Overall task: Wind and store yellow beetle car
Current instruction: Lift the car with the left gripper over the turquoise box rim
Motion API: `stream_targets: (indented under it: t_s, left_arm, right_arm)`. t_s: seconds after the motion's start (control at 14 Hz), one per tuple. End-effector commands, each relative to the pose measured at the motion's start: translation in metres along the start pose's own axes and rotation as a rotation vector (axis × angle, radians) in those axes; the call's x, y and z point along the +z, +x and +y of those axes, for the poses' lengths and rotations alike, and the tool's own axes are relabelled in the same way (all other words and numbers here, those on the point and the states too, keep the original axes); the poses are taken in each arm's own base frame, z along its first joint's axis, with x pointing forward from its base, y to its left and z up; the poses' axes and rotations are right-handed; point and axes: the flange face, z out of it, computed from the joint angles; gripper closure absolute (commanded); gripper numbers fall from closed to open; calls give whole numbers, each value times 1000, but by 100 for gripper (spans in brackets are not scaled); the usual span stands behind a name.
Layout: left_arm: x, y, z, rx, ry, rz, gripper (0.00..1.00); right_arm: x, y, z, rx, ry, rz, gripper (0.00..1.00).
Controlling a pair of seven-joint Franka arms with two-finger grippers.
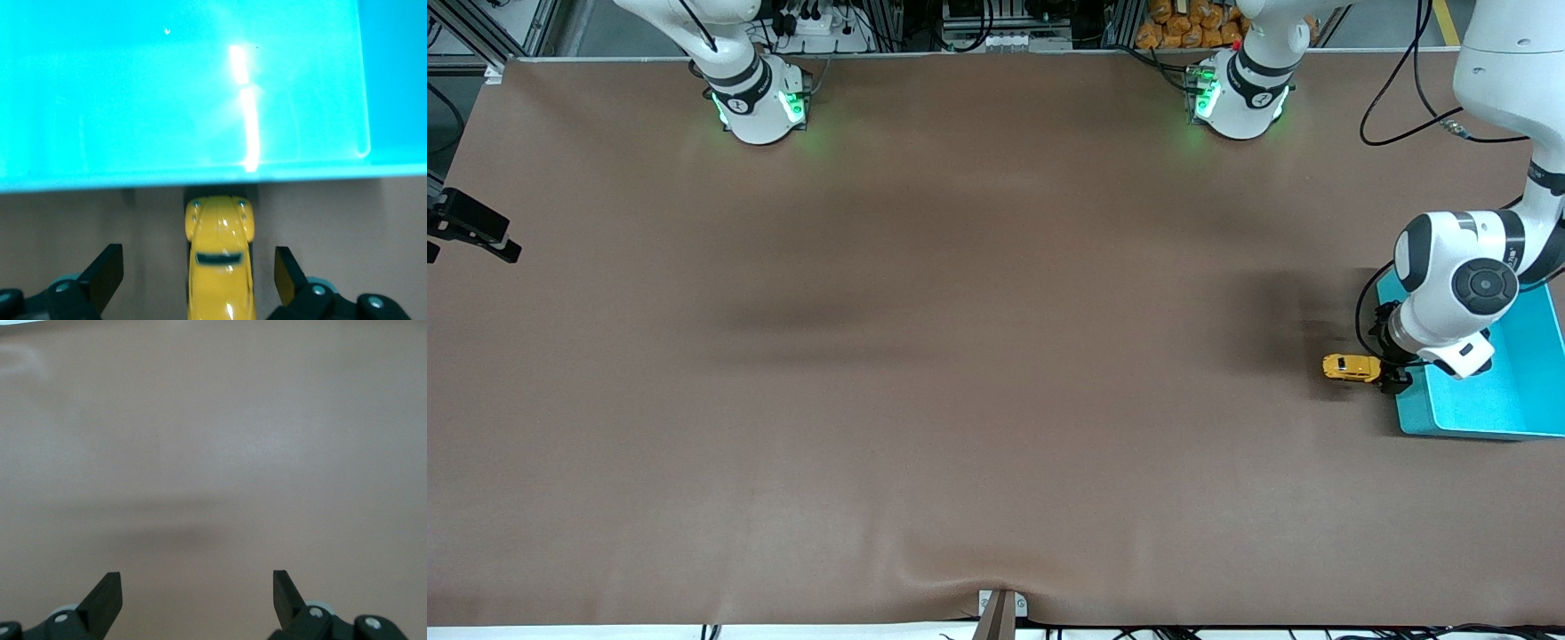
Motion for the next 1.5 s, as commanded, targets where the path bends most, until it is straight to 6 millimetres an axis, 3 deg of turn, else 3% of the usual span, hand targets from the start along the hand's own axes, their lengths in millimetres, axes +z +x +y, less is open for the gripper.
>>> stream_targets:
  t_s: [0.0, 0.36, 0.5, 0.57, 0.78, 0.93, 1.07, 1.43]
  left_arm:
    - [7, -3, -9, 54, -30, -4, 0]
    - [19, -26, -11, 192, -13, -26, 0]
    - [18, -24, -11, 174, -14, -29, 73]
    - [18, -23, -12, 165, -14, -30, 100]
    - [13, -23, -10, 163, -22, -27, 100]
    - [0, -35, -1, 184, -49, -31, 100]
    - [-24, -35, 6, 191, -85, -16, 100]
    - [-98, -68, 23, 262, -145, 11, 100]
  right_arm:
    - [4, -1, -5, 11, 17, 1, 0]
    - [0, 0, 0, 25, 19, 25, 0]
    - [0, 0, 0, 25, 17, 23, 0]
    - [-1, 0, 0, 25, 17, 26, 0]
    - [1, 1, 0, 25, 13, 23, 0]
    - [-2, 1, -1, 22, 4, 27, 0]
    - [-2, 0, 0, 21, 4, 22, 0]
    - [-11, 0, 4, 28, -1, 39, 0]
